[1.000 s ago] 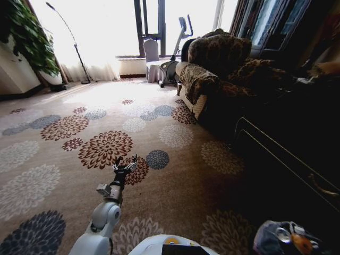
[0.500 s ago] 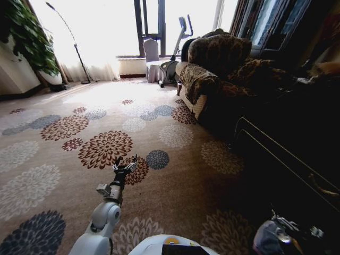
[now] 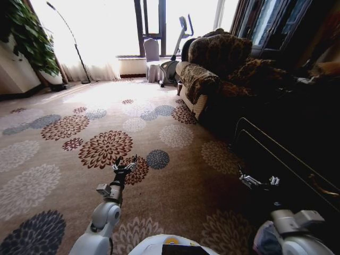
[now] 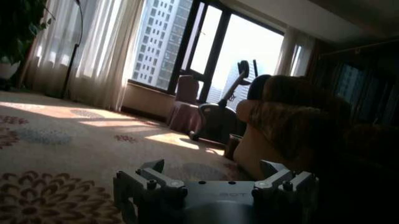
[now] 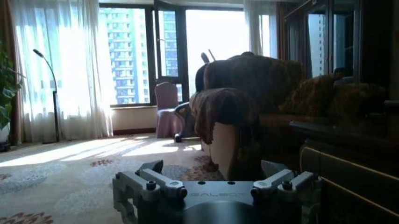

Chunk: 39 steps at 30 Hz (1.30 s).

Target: Pick up the trash from the ground and place it into the trash bin.

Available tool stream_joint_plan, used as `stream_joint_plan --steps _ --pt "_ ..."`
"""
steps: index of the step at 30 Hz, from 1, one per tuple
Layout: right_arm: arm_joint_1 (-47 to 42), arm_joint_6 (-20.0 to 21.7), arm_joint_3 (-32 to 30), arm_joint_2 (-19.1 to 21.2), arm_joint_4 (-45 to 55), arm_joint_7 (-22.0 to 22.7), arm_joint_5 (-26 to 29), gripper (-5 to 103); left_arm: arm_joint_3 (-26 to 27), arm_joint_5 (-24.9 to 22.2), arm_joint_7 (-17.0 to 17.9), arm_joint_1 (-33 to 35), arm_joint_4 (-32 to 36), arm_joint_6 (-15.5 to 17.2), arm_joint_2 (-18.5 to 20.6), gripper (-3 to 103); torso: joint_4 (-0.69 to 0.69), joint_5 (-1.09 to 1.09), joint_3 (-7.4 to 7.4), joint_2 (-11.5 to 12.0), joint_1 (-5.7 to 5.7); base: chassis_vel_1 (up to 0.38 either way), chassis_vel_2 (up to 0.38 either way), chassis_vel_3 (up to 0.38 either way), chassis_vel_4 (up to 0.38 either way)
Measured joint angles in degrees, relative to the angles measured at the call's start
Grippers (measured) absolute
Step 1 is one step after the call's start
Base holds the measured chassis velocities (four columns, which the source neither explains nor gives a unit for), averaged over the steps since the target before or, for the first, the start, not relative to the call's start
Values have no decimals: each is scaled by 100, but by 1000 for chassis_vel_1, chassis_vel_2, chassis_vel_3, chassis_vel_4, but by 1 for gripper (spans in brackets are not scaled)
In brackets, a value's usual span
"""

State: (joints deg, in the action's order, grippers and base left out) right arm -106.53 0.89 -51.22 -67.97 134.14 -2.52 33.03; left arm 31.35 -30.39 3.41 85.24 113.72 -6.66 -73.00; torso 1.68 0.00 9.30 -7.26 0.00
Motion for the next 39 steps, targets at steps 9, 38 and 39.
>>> stream_joint_plan --steps 9,38,39 --pt "94 89 203 94 95 -422 55 100 0 0 0 0 0 0 0 100 1 0 0 0 0 0 0 0 0" --pt "122 187 322 107 147 -406 87 100 0 0 0 0 0 0 0 100 1 0 -1 0 0 0 0 0 0" --pt "121 187 321 107 146 -406 88 100 0 0 0 0 0 0 0 100 0 0 -1 0 0 0 0 0 0"
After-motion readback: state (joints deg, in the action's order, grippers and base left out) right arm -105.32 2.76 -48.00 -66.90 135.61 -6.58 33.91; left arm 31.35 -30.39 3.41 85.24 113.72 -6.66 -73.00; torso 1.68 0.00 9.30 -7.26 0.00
